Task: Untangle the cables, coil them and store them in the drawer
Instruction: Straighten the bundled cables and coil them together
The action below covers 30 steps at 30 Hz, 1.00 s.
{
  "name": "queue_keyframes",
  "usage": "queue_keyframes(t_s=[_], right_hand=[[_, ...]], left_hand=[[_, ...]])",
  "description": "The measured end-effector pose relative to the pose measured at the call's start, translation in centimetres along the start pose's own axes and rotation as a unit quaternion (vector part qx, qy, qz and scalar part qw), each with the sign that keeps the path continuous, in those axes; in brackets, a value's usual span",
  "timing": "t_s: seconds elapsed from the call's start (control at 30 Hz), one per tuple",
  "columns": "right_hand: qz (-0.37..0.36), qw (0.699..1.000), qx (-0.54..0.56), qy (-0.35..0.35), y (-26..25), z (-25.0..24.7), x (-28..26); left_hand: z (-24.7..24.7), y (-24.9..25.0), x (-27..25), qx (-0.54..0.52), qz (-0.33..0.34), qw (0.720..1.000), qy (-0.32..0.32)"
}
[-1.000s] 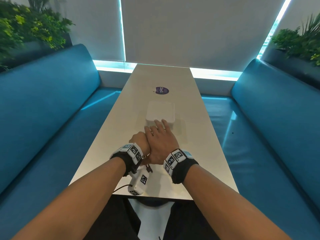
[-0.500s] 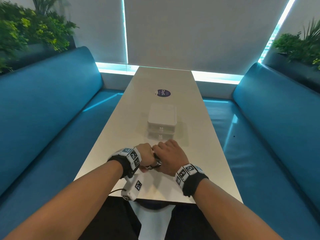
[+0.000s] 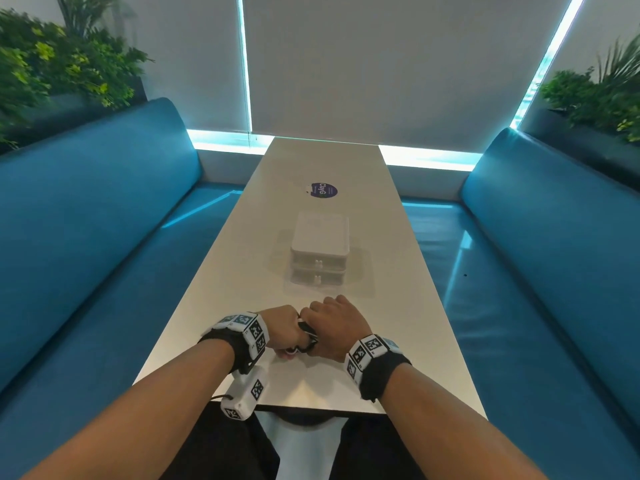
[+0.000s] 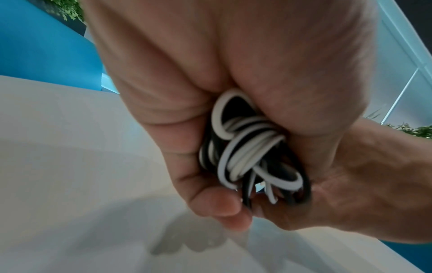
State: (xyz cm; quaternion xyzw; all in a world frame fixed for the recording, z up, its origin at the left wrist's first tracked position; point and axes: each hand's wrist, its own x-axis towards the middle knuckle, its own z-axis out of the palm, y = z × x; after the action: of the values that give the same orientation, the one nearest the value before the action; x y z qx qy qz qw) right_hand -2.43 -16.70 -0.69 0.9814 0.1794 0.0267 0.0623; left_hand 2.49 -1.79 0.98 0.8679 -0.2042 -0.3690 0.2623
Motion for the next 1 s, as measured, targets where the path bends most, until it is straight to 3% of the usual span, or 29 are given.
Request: queue_keyframes(t_s=[0.2, 0.53, 0.77, 1.0], right_hand=[[0.002, 1.000, -0.012, 0.001, 0.3, 0.4, 0.4], [0.055, 0.998, 0.021, 0.027, -0.4, 1.3, 0.7], [0.086, 0.976, 0.174, -0.100, 0.9, -0.6, 1.2], [0.146, 0.942, 0.271, -0.137, 1.9, -1.9, 1.8]], left_hand=[[-0.1, 0.1, 0.6, 0.032, 0.002, 0.999, 0.002], [-0.4, 1.3, 1.0, 0.293, 0.008, 0.953, 0.081], [0.3, 1.0, 1.1, 0.381, 0.035, 0.914, 0.136], [0.3, 1.7, 1.0, 0.426, 0.128, 0.873, 0.199]])
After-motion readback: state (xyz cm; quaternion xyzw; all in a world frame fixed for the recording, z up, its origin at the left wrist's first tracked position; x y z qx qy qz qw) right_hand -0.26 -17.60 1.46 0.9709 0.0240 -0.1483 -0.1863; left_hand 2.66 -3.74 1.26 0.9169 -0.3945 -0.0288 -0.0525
